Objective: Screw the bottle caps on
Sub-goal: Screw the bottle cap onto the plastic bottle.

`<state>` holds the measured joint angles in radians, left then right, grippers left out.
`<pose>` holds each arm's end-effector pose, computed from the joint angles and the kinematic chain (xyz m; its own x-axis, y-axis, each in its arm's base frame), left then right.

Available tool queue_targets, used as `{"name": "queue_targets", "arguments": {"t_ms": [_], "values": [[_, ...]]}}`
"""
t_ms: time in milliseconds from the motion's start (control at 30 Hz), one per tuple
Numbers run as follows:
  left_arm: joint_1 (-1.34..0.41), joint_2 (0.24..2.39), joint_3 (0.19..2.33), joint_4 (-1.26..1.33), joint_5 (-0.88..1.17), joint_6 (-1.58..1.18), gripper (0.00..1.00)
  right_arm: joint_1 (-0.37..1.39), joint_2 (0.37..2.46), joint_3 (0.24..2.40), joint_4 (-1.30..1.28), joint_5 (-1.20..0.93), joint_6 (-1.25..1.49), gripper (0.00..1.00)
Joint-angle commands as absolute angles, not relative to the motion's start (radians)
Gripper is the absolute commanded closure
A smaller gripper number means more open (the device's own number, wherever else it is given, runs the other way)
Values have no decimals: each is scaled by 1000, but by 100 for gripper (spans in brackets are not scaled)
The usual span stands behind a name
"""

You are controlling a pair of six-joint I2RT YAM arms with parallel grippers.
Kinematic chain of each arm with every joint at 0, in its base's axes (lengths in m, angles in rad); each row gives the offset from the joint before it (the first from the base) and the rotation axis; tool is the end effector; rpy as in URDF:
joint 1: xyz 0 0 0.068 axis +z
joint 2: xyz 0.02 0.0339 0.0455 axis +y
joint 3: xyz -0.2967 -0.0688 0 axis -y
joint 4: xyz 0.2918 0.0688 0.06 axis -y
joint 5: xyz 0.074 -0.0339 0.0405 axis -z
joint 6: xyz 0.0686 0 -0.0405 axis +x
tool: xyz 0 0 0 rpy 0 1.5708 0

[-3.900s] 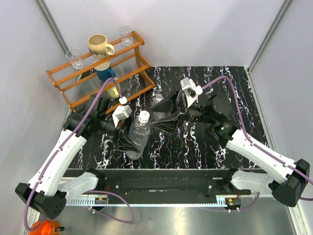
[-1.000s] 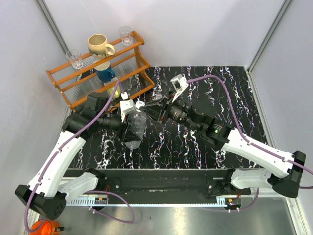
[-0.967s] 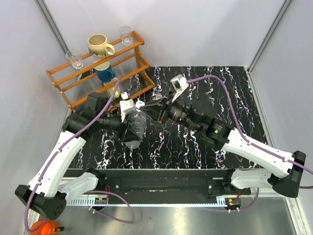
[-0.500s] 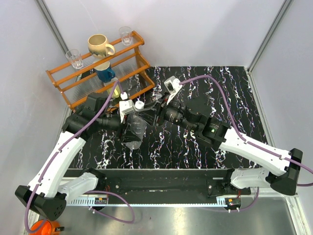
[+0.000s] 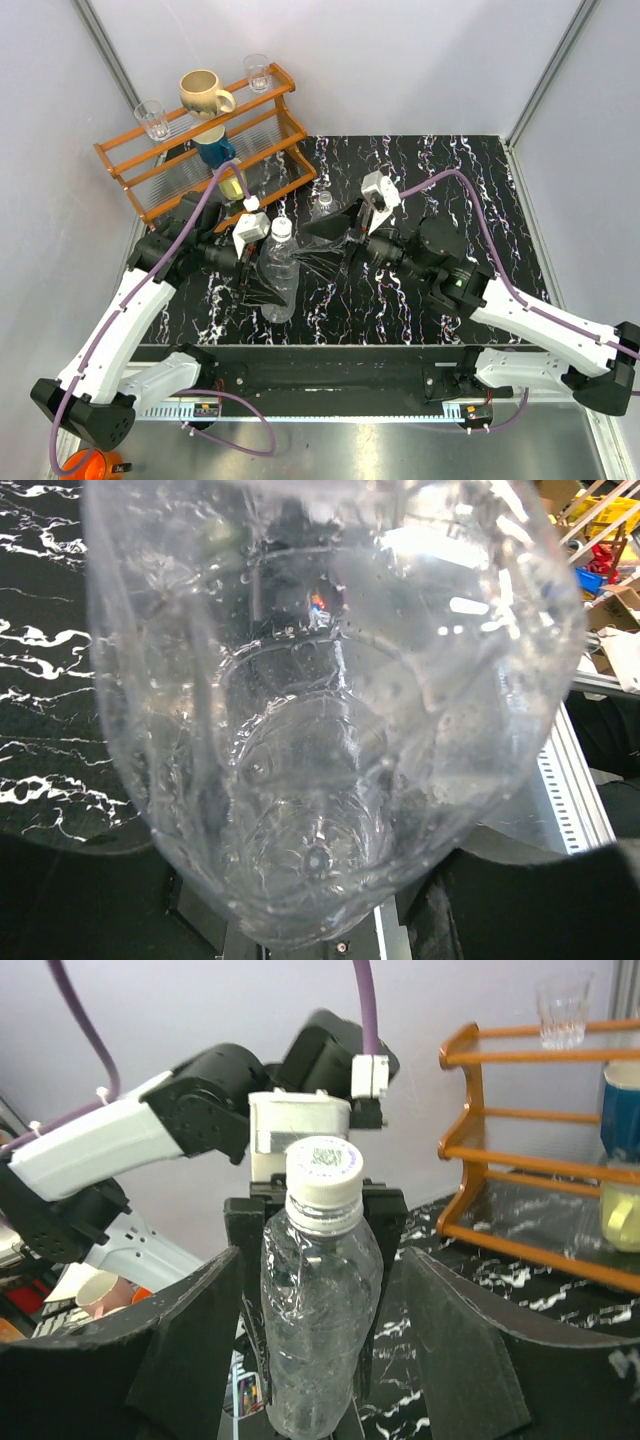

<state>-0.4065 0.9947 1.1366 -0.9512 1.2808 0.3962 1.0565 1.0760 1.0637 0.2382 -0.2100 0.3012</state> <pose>0.1608 -0.1408 0.3952 -0.3353 0.2645 -0.9042 0.9211 -0.1093 -0.3736 0.1396 0.2762 0.4626 -0.1770 0.2765 -0.9446 -0.9413 0.2327 0.2445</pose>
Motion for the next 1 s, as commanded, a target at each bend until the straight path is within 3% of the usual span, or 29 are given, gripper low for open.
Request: {"name": "queue_targets", "arguments": {"t_ms": [0, 300, 667, 967], "values": [[-410, 983, 1157, -943, 1387, 428, 100, 1022, 1072, 1120, 317, -322, 267, 29], [-408, 985, 1147, -943, 1348, 433, 100, 946, 1181, 1195, 405, -471, 351, 34], [-408, 982, 1141, -943, 1321, 439, 100, 945, 1243, 1250, 405, -500, 361, 42], [-408, 982, 1141, -943, 1319, 442, 100, 928, 1258, 1282, 397, -543, 362, 59]]}}
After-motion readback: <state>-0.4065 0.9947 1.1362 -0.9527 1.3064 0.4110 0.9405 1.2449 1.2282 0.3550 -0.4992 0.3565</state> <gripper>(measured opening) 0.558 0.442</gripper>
